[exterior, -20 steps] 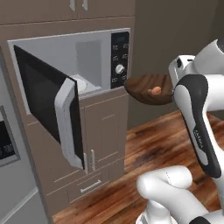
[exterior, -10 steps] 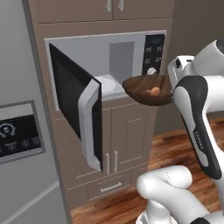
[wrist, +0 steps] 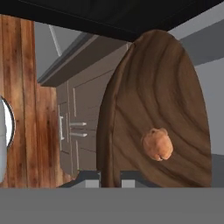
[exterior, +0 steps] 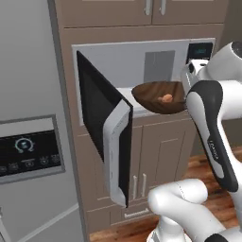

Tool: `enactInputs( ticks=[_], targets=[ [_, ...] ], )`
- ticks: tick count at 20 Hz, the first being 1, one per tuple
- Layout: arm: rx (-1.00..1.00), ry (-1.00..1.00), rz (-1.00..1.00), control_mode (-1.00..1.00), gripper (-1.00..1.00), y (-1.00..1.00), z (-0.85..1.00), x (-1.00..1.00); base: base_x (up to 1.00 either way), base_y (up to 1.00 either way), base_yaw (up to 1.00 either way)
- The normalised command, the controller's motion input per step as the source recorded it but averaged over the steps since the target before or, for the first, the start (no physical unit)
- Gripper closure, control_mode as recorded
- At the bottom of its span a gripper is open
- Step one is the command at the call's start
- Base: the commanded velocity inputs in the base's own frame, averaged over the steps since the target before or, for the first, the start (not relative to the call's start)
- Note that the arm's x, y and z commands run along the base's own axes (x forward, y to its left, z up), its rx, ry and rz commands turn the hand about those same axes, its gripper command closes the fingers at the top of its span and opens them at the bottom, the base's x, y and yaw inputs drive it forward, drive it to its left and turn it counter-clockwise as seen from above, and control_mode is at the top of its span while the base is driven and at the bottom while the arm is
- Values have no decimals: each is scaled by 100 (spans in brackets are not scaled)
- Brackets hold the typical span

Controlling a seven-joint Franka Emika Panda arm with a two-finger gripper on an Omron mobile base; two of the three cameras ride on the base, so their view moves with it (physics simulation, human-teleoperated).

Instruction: Pick the mushroom from the sink and place it in the bowl. Then pick the bowl and place it in the microwave. Then close the microwave door and press the start button.

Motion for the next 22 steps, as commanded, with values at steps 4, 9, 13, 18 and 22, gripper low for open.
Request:
enactInputs(
  ticks=[4,9,13,18,22],
  targets=[
    [0,0,0,100,100,0,0,0,40,-14,29],
    [0,0,0,100,100,0,0,0,28,-30,15],
    [0,0,0,100,100,0,0,0,0,-43,-3],
    [0,0,0,100,100,0,0,0,0,-3,-15],
    [0,0,0,100,100,0,0,0,0,1,-10]
  ],
)
